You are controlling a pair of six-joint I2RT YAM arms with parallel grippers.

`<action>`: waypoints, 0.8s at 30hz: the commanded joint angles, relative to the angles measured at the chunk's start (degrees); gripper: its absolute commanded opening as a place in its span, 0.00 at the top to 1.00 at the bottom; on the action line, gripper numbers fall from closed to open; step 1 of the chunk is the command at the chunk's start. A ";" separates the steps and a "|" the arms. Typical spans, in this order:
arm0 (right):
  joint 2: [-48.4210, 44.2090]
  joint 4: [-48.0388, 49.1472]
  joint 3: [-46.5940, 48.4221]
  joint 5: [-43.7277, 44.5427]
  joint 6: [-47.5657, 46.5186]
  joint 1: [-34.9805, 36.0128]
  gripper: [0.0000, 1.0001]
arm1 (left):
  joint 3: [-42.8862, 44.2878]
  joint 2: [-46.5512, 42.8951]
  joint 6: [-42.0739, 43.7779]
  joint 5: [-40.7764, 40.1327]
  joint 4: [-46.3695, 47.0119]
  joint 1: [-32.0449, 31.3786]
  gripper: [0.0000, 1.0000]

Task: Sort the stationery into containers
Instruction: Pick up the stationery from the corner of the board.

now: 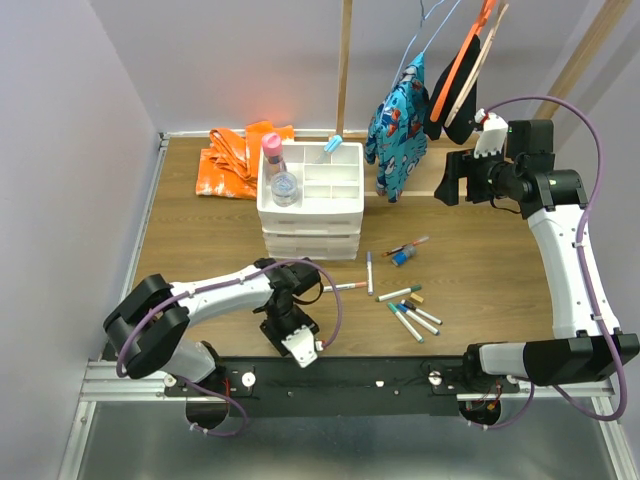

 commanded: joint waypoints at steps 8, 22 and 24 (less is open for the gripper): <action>1.05 -0.08 0.20 -1.38 0.07 -0.39 0.11 | -2.83 3.80 -4.18 -2.51 8.31 -1.25 0.49; 1.31 0.53 0.20 -1.03 0.16 -0.39 0.11 | 25.79 -1.83 -7.43 4.24 -4.69 2.26 0.74; 1.31 0.62 -0.06 -0.94 0.07 -0.39 0.11 | 34.90 -0.16 -7.43 5.83 -6.80 3.31 0.74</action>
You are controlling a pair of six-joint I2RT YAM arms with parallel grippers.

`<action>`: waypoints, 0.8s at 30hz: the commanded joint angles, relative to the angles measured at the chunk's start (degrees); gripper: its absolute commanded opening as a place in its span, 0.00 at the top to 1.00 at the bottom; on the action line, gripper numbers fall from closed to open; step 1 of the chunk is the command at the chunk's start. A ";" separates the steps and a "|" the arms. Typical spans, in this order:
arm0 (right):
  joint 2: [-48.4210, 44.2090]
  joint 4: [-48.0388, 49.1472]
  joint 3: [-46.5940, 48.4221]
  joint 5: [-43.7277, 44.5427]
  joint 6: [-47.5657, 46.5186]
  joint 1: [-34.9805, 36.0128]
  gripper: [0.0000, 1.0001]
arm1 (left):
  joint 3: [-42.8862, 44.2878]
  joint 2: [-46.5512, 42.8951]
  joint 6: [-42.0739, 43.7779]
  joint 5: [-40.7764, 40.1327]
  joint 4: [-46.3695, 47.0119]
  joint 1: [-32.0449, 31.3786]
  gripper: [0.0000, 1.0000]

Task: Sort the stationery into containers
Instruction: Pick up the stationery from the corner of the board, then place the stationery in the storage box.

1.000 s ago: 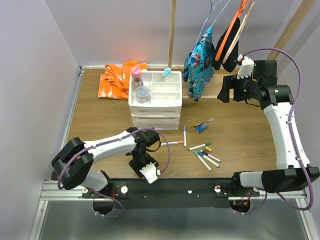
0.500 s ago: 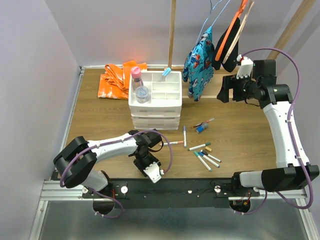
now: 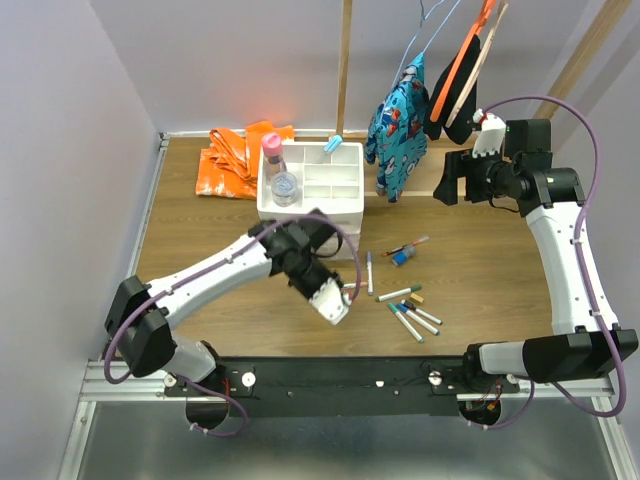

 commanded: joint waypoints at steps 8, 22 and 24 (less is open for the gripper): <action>0.35 1.94 0.11 -0.50 0.05 -0.39 0.11 | 35.72 4.66 -11.82 7.27 4.50 2.84 0.75; -1.50 2.47 -1.47 -0.85 0.67 -0.47 0.11 | 22.55 7.65 -59.94 -24.02 67.22 15.93 0.74; -1.76 2.47 -1.82 -0.68 0.67 -0.48 0.11 | 21.93 8.00 -60.57 -23.50 67.66 17.25 0.74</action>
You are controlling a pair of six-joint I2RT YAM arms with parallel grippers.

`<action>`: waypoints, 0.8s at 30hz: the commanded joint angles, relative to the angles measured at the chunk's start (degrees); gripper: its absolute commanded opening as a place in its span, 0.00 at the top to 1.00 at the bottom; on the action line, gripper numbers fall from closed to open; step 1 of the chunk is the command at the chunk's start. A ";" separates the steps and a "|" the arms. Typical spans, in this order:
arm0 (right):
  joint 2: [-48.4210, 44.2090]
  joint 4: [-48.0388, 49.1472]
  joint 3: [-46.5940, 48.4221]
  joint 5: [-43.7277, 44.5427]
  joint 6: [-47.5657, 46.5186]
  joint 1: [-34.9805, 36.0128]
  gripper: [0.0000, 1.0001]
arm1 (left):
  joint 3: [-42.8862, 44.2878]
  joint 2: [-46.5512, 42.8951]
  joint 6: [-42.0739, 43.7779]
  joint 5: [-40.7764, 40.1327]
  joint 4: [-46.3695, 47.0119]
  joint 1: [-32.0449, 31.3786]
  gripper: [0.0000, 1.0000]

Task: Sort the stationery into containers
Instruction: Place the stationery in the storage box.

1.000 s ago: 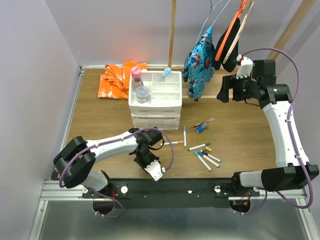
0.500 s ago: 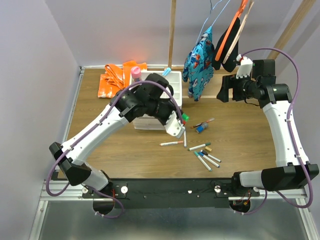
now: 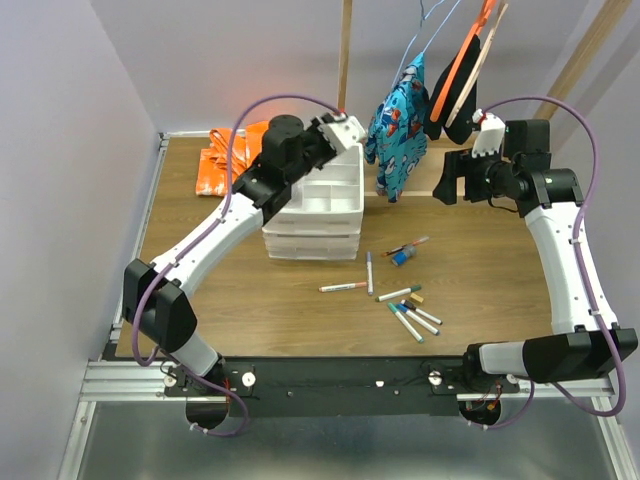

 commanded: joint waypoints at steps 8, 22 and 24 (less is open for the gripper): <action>-3.25 1.51 -3.65 -1.18 1.17 -1.53 0.11 | -0.37 1.08 -14.52 -1.96 7.59 4.81 0.74; -3.60 1.51 -4.62 -1.01 1.09 -2.85 0.11 | -1.60 4.42 -17.52 -0.81 6.01 5.16 0.73; -3.69 1.51 -4.88 -1.09 1.09 -3.02 0.11 | -1.86 4.25 -17.87 -1.25 5.66 5.16 0.73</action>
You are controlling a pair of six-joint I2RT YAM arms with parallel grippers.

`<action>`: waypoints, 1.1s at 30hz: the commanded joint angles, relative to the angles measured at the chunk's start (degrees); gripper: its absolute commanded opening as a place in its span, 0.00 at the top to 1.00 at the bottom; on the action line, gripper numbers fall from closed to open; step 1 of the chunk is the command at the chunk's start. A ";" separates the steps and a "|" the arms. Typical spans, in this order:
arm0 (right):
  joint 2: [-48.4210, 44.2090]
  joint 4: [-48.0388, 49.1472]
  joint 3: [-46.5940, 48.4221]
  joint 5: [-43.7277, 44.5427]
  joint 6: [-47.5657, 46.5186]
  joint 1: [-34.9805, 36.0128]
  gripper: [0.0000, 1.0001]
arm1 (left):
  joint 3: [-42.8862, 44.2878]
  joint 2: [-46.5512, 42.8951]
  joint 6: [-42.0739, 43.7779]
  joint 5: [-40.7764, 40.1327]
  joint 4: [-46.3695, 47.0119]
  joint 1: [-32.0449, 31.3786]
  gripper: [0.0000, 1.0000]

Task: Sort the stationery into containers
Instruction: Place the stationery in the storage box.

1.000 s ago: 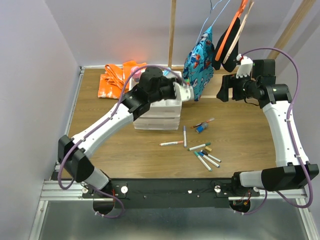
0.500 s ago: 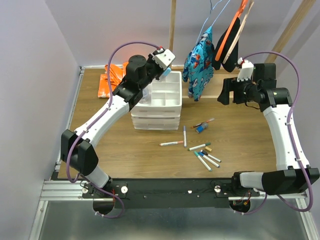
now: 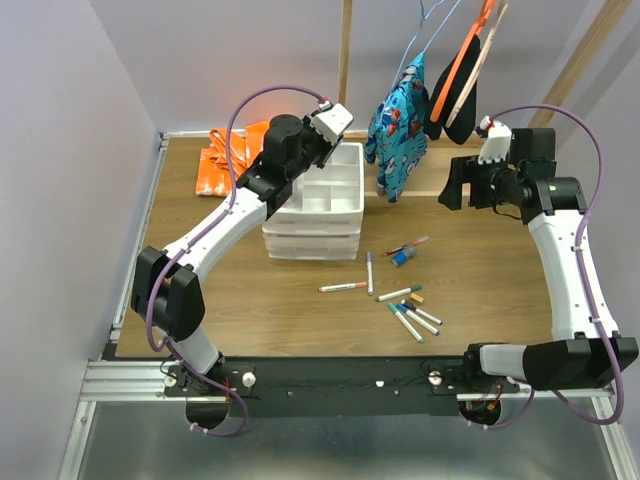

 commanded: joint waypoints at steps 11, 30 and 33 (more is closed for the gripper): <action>-0.61 1.09 -0.82 -1.62 0.47 -0.99 0.10 | -3.37 -5.59 -4.40 -1.94 -1.28 0.33 0.51; -0.26 -3.55 -0.54 -6.19 -13.92 -0.90 0.11 | -8.27 -30.35 -4.57 21.69 -12.52 -1.34 0.39; -0.52 -6.88 -2.22 -8.73 -21.92 -0.82 0.13 | -14.16 -36.06 -5.28 24.68 -19.11 -2.13 0.39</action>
